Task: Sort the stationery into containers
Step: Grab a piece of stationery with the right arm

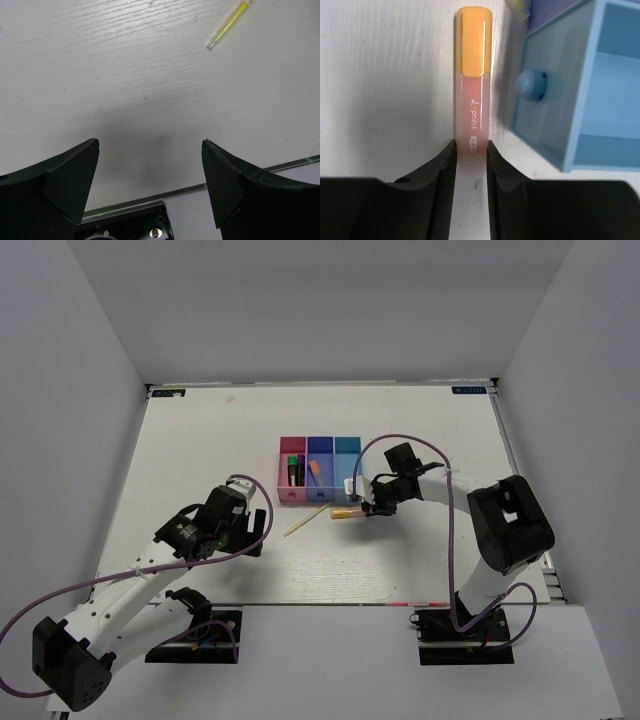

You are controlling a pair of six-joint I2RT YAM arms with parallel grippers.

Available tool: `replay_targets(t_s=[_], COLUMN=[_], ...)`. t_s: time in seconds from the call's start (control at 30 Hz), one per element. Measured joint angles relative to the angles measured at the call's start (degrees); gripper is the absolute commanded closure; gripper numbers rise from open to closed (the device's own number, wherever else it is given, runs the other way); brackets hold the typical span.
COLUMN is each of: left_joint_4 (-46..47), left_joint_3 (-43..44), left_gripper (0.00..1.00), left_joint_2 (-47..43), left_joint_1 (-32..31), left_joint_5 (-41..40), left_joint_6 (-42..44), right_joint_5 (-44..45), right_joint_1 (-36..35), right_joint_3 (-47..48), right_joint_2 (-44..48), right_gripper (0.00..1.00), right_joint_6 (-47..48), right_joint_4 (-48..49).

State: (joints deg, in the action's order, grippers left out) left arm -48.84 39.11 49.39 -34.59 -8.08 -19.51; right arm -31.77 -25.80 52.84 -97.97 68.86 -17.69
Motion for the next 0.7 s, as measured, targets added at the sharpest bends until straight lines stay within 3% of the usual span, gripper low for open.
replay_targets(t_s=[0.07,0.2,0.37,0.5,0.7], left_joint_4=[0.00,0.02,0.02,0.00,0.02], left_joint_3=[0.00,0.00,-0.02,-0.02,-0.02], left_gripper=[0.07,0.07,0.07,0.07,0.07], left_joint_2=[-0.13,-0.15,-0.24,-0.24,-0.28], left_joint_1=[0.00,0.00,0.00,0.00,0.00], left_joint_5=[0.02,0.02,0.02,0.02,0.00], left_joint_6=[0.00,0.00,0.00,0.00,-0.02], right_joint_5=[0.74,2.60,3.80,1.42,-2.10], right_joint_1=[-0.04,-0.04,-0.04,-0.17,-1.07], right_joint_3=[-1.51,-3.69,-3.67,0.22,6.10], right_joint_2=[1.40,4.07,7.19,9.20,11.17], right_gripper=[1.00,1.00,1.00,1.00,1.00], right_joint_6=[0.83,2.05,0.55,-2.93,-8.98], right_joint_4=[0.31,-0.68,-9.55,-16.90,-19.04])
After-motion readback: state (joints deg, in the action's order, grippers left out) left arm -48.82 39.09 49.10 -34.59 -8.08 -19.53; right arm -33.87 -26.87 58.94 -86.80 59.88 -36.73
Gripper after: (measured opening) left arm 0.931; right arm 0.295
